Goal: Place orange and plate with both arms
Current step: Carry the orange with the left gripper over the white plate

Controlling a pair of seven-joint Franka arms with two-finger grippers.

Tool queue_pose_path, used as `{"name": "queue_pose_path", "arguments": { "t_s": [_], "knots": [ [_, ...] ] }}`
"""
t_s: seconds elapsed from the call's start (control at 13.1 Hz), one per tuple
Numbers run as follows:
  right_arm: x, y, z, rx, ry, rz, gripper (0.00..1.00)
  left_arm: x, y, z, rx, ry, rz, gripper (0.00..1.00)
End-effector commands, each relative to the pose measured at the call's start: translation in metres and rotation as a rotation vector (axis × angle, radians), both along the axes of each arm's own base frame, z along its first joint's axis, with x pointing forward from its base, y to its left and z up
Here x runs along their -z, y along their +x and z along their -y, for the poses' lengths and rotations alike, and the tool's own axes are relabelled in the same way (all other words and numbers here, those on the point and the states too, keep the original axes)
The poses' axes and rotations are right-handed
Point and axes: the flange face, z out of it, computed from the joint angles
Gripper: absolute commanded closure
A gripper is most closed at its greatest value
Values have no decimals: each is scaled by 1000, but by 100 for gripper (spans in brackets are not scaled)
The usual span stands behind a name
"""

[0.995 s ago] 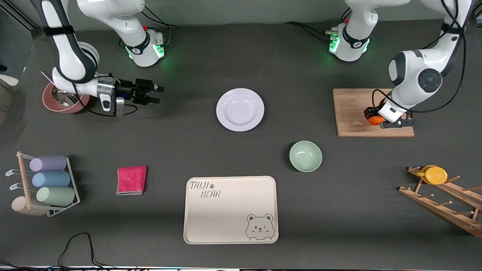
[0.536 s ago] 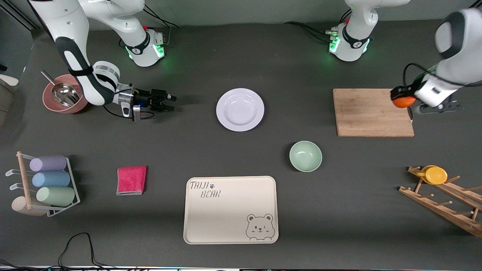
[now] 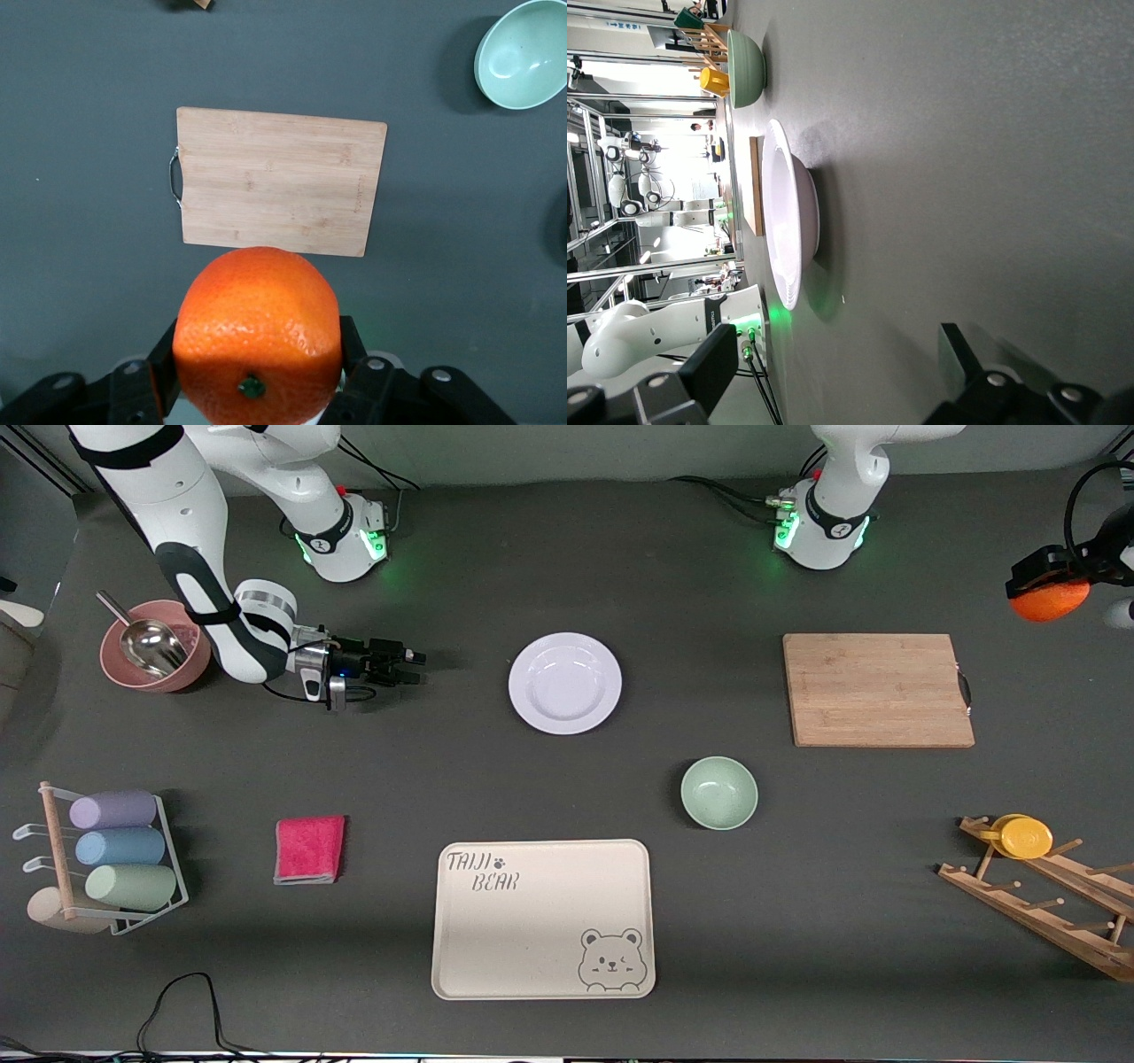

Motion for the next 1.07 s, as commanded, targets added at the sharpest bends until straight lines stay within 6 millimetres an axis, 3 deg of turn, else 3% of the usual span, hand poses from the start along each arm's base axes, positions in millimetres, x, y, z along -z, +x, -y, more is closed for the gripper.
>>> {"name": "queue_pose_path", "arguments": {
  "t_s": [0.0, 0.15, 0.31, 0.46, 0.69, 0.84, 1.0],
  "knots": [
    [4, 2, -5, 27, 34, -40, 0, -4, 9, 40, 16, -33, -32, 100],
    [4, 1, -6, 27, 42, -47, 0, 1, 8, 114, -61, -26, -34, 100],
    [6, 0, -5, 25, 42, -50, 0, 19, 10, 209, -97, -12, -2, 100],
    [5, 0, -5, 22, 42, -49, 14, 49, 13, 295, -153, -13, 42, 100],
    [6, 1, -4, 18, 39, -45, 33, 99, 10, 383, -261, -50, 43, 100],
    [5, 2, -5, 15, 39, -38, 40, 142, -8, 447, -293, -49, 34, 100],
    [5, 2, -5, 12, 39, -32, 47, 188, -19, 486, -334, -10, 43, 100]
  ]
}}
